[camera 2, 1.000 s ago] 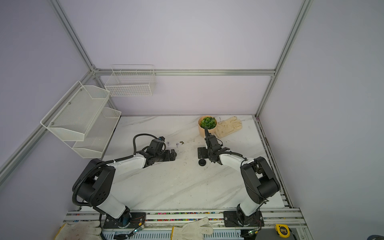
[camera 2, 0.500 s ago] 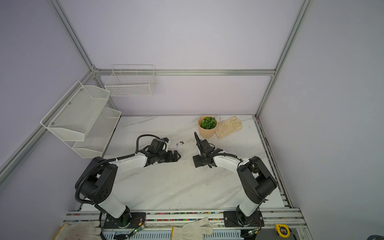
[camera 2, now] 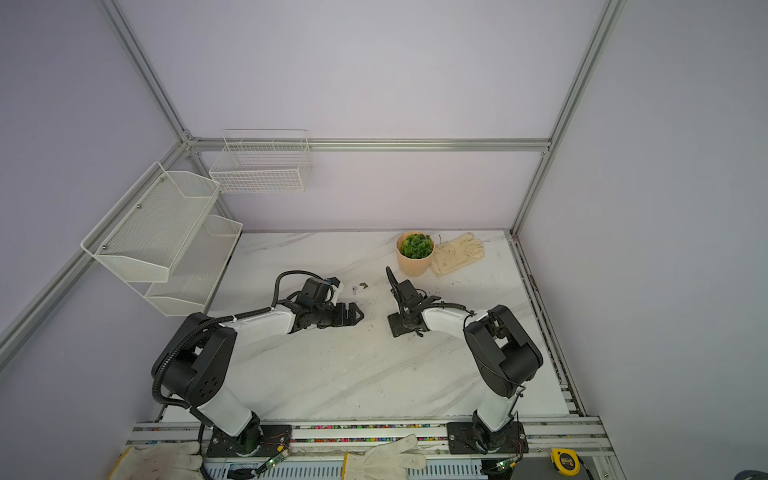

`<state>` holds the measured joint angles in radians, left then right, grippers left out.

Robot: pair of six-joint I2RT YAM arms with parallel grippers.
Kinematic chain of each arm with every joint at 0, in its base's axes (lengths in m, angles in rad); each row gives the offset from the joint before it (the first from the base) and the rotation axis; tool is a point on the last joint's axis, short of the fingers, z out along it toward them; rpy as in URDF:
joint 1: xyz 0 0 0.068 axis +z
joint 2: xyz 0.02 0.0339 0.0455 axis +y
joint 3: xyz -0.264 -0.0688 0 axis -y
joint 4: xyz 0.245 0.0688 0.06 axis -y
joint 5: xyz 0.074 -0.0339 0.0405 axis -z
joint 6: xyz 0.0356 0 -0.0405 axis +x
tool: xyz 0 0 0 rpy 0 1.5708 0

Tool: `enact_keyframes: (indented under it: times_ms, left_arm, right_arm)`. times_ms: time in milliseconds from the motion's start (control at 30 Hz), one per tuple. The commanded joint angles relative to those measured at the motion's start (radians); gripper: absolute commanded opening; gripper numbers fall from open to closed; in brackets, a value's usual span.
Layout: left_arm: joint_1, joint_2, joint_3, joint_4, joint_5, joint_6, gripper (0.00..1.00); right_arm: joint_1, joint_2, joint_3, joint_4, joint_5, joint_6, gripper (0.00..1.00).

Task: Insert the wireless bluetooth earbuds into the charging case
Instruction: 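Lower the right gripper and grasp the black round charging case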

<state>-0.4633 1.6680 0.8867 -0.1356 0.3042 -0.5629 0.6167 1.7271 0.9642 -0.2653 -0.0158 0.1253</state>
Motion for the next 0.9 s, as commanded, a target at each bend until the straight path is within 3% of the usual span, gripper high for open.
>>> enact_keyframes:
  times_ms: [0,300,500,867]
  left_arm:
    - [0.000,0.001,0.072,0.028,0.037,-0.022,1.00]
    - [0.000,0.007,0.077,0.038,0.053,-0.037,1.00]
    - [0.000,0.009,0.075,0.041,0.060,-0.045,1.00]
    - [0.001,0.010,0.067,0.040,0.070,-0.054,1.00]
  right_arm:
    - [0.010,0.003,0.003,-0.024,0.038,0.012,0.66]
    - [0.014,0.006,0.001,-0.017,0.072,0.016,0.57]
    - [0.036,-0.016,-0.015,-0.012,0.031,0.023,0.61]
    - [0.061,-0.037,-0.031,-0.022,0.085,0.066,0.63]
